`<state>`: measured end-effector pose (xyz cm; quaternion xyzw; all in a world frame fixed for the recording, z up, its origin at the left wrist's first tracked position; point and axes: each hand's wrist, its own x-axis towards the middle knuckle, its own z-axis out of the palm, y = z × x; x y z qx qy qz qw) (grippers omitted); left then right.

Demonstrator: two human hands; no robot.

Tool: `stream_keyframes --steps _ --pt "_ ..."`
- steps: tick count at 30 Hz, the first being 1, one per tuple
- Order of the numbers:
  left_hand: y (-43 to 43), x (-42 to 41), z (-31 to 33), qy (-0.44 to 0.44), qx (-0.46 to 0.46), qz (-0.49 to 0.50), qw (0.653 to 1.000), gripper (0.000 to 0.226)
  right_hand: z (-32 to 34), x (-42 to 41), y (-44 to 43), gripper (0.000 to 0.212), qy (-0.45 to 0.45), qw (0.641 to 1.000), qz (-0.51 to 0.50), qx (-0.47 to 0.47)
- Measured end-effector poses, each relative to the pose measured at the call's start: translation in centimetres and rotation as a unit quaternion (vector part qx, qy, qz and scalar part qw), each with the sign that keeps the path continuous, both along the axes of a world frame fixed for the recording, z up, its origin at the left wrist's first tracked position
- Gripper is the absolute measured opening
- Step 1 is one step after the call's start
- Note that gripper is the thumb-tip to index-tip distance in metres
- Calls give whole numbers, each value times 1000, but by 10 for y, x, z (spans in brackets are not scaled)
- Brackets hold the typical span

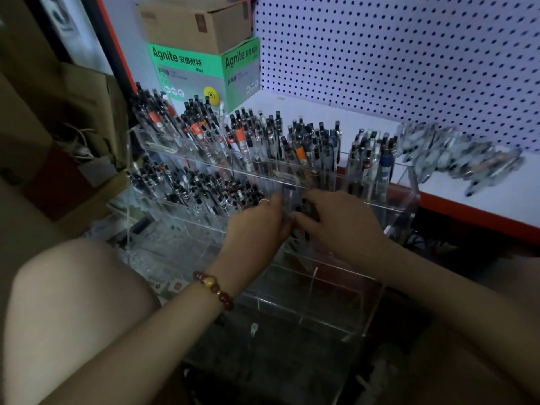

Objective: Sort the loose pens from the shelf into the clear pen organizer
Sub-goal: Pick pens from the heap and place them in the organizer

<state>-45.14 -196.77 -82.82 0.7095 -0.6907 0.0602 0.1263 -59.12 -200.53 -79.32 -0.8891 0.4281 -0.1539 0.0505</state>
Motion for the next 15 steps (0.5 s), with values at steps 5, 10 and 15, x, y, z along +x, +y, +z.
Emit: stream_keyframes --steps 5,10,15 --pt "-5 4 -4 -5 -29 -25 999 34 -2 -5 -2 28 9 998 10 66" --pt "-7 2 -7 37 -53 -97 993 34 -8 -11 -1 17 94 992 -4 80" --pt "-8 10 0 110 -61 -146 981 32 -11 -9 3 16 53 995 -14 88"
